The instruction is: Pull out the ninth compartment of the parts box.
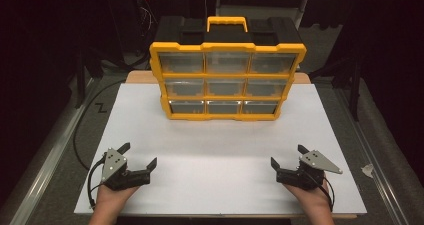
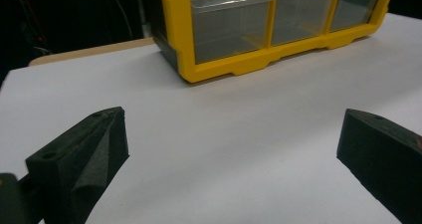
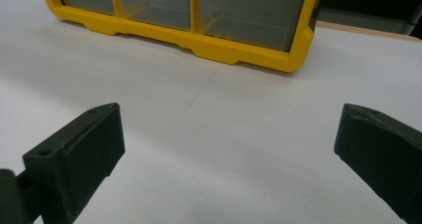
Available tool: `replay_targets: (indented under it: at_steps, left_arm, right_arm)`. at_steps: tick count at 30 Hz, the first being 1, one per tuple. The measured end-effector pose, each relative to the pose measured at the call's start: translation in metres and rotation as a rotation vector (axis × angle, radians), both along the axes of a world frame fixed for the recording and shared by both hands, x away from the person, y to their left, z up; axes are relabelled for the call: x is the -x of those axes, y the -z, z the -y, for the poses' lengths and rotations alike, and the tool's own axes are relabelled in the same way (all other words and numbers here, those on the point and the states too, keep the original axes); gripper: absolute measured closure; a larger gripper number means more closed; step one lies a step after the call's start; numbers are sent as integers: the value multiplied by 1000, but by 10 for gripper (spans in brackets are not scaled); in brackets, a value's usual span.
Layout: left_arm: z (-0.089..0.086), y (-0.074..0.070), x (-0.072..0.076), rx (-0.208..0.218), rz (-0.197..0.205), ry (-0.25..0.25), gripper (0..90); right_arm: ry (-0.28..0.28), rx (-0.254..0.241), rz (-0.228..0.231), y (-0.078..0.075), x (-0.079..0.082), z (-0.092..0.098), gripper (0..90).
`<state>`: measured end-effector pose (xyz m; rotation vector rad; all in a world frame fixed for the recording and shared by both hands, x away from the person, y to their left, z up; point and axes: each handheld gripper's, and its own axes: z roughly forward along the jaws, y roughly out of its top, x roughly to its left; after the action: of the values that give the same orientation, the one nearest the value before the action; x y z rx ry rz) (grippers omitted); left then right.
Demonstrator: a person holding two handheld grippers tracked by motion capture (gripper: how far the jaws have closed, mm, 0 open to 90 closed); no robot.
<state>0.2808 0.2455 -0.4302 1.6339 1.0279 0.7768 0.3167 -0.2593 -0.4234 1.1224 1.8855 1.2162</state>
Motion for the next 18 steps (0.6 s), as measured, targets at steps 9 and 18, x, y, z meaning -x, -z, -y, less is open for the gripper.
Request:
replay_targets:
  at_steps: [9, 18]
  left_arm:
    - [2, 1, -5, -7, 3, -17, 6]
    - [1, 2, -7, -2, -17, -12, 5]
  right_arm:
    - [40, 4, 10, 2, 1, 6, 10]
    - [57, 12, 4, 3, -6, 5, 10]
